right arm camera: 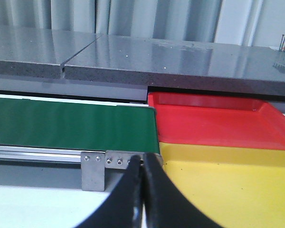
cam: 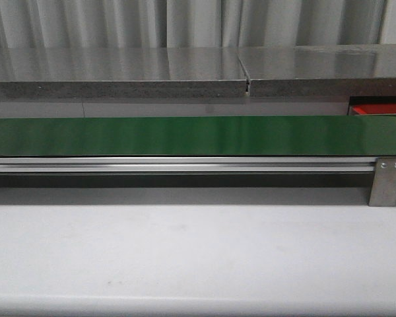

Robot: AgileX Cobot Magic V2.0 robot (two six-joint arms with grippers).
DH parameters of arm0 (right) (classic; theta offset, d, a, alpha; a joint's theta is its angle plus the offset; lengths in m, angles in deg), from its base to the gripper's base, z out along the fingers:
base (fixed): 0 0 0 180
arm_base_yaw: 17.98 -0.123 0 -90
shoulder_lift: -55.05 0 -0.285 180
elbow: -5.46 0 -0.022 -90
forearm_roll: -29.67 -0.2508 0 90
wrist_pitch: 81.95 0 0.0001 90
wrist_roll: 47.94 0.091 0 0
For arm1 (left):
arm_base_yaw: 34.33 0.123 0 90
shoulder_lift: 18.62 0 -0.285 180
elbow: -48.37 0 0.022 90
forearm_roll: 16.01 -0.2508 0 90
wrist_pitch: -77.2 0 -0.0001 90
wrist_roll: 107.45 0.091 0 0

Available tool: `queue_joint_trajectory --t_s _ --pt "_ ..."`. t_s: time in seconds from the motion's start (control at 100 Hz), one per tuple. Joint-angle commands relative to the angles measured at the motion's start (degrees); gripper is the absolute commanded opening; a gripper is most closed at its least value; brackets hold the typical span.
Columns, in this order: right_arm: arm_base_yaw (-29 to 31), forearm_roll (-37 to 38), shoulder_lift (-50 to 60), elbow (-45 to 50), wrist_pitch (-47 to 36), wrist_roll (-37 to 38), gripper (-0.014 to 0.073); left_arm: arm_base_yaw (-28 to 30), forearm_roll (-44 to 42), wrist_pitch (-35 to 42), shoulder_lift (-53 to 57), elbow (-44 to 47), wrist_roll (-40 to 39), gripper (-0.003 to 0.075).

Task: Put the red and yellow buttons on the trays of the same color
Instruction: 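Move the left gripper down over the red push-button on the table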

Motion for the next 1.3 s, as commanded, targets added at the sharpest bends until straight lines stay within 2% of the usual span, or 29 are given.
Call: queue_joint_trajectory --t_s 0.0,0.06,0.23,0.26,0.3,0.39,0.5,0.58,0.9,1.29 --pt "-0.1 0.7 1.1 -1.3 -4.2 0.0 -0.0117 0.2 0.5 2.3 -1.2 -1.9 0.1 0.0036" --pt "-0.1 0.7 1.1 -1.3 -4.2 0.0 -0.0117 0.2 0.5 1.5 -1.5 -1.9 0.7 0.0129" --pt "-0.1 0.7 1.1 -1.3 -4.2 0.0 -0.0117 0.2 0.7 1.5 -1.8 -1.7 0.7 0.0561" --pt "-0.1 0.7 1.1 -1.3 -4.2 0.0 -0.0117 0.2 0.9 2.1 -1.8 -1.6 0.7 0.0614" --pt "-0.1 0.7 1.1 -1.3 -4.2 0.0 -0.0117 0.2 0.9 1.9 -1.8 -1.6 0.7 0.0646" --pt "-0.1 0.7 1.1 -1.3 -4.2 0.0 -0.0117 0.2 0.8 1.0 -1.8 -1.6 0.0 0.0656" --pt "-0.1 0.7 1.1 -1.3 -4.2 0.0 -0.0117 1.9 -3.2 -1.3 -3.0 -2.4 -7.4 0.0654" --pt "-0.1 0.7 1.1 -1.3 -4.2 0.0 -0.0117 5.3 -6.7 -2.6 -4.7 -3.8 -11.1 0.0648" --pt "-0.1 0.7 1.1 -1.3 -4.2 0.0 -0.0117 21.9 -3.2 -4.1 -20.4 -11.3 -11.1 0.0636" --pt "-0.1 0.7 1.1 -1.3 -4.2 0.0 -0.0117 32.7 -2.8 -1.3 -39.3 -16.5 -11.1 0.0636"
